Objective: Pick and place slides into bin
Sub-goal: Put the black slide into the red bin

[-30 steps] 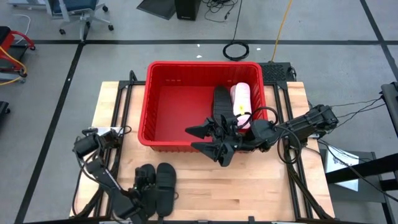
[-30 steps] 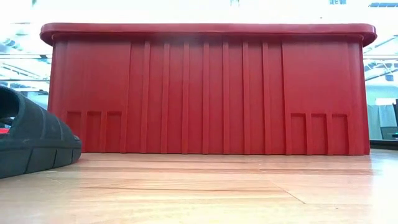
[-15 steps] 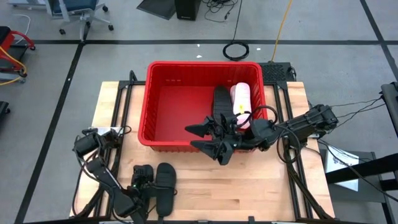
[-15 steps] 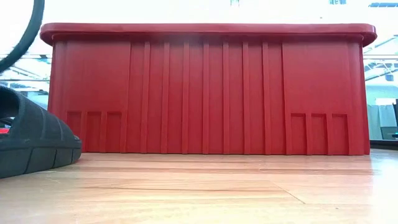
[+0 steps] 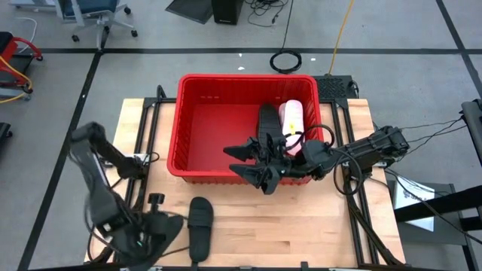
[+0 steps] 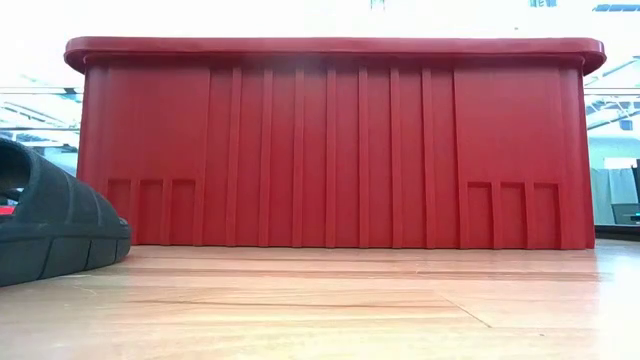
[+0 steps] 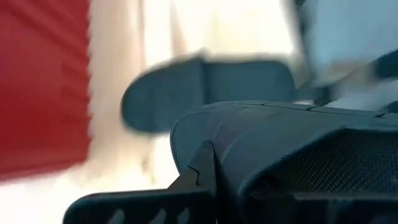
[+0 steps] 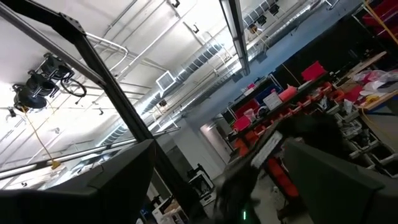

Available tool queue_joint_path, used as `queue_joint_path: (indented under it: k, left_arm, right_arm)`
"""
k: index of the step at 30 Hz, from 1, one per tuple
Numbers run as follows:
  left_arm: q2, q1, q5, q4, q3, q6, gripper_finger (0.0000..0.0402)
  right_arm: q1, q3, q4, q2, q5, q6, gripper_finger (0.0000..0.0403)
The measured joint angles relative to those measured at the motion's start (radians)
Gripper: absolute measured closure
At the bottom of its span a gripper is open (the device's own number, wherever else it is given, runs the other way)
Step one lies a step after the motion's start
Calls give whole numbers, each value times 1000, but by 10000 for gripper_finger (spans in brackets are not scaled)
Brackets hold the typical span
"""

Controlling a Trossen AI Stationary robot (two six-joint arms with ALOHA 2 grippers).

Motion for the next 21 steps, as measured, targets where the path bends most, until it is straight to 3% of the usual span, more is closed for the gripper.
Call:
queue_joint_path:
  k: [7, 15, 21]
  left_arm:
    - [-211, 22, -101, 356, 0, 190, 401]
    - [-349, 64, -245, 944, 1, 731, 401]
    - [-460, 127, -403, 1093, 1, 986, 401]
  right_arm:
    - [-12, 0, 109, 0, 0, -25, 55]
    - [-24, 0, 327, -1, 0, -162, 55]
    - [-24, 0, 460, -1, 1, -295, 55]
